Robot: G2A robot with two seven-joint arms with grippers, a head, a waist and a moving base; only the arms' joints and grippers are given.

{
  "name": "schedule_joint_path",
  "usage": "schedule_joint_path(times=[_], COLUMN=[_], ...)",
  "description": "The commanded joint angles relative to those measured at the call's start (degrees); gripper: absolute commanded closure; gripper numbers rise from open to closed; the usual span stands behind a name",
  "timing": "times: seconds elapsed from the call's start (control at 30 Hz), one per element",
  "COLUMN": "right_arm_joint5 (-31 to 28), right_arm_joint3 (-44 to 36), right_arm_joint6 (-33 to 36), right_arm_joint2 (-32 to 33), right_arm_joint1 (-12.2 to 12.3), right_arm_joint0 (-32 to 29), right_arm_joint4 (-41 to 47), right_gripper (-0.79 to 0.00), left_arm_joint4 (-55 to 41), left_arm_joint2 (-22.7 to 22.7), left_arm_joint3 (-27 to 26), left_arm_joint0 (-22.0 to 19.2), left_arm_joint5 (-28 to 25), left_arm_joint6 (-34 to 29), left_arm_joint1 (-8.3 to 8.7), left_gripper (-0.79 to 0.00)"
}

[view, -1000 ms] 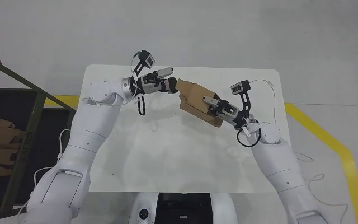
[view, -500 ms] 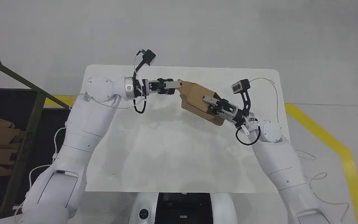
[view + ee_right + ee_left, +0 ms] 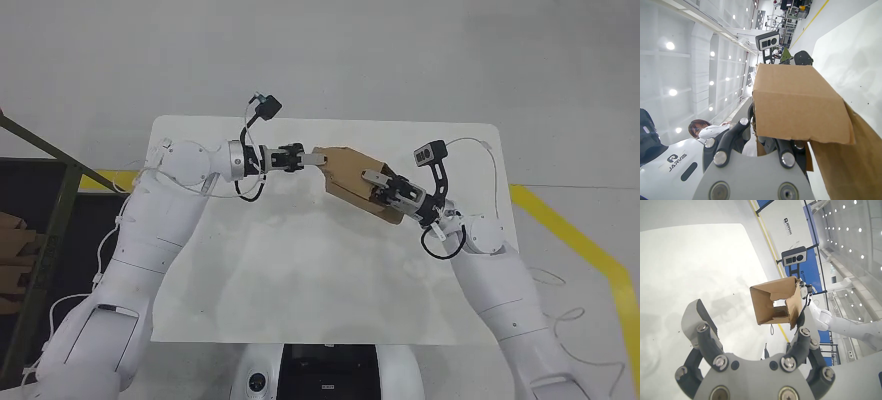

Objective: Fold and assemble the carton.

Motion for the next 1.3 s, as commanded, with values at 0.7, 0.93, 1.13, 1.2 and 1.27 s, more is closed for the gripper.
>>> schedule_joint_path(times=[0.7,0.93,1.13,1.2,1.27], right_arm_joint5=[-1.1,-1.1,-1.1,-1.1,-1.1], right_arm_joint3=[-0.1,0.7,0.4,0.3,0.4], right_arm_joint6=[1.8,2.3,2.5,2.6,2.7], right_arm_joint2=[-1.4,-0.5,-0.5,-0.6,-0.7], right_arm_joint1=[-0.6,-0.5,-0.6,-0.6,-0.7], right_arm_joint0=[1.3,1.0,0.9,0.9,0.9], right_arm_joint4=[4.4,6.2,6.4,6.5,6.4], right_gripper=[0.0,0.0,0.0,0.0,0.0], left_arm_joint4=[-7.9,-8.0,-8.3,-8.4,-8.6], left_arm_joint2=[2.2,2.4,3.0,3.2,3.5], left_arm_joint3=[1.9,2.5,2.6,2.5,2.5], left_arm_joint0=[1.0,1.0,1.3,1.1,0.9], left_arm_joint5=[2.4,2.6,2.9,2.7,2.6], left_arm_joint6=[1.8,0.6,0.0,0.0,-0.1], left_arm_joint1=[-0.43,-0.25,-0.22,-0.25,-0.3], left_gripper=[-0.785,-0.785,-0.785,-0.785,-0.785])
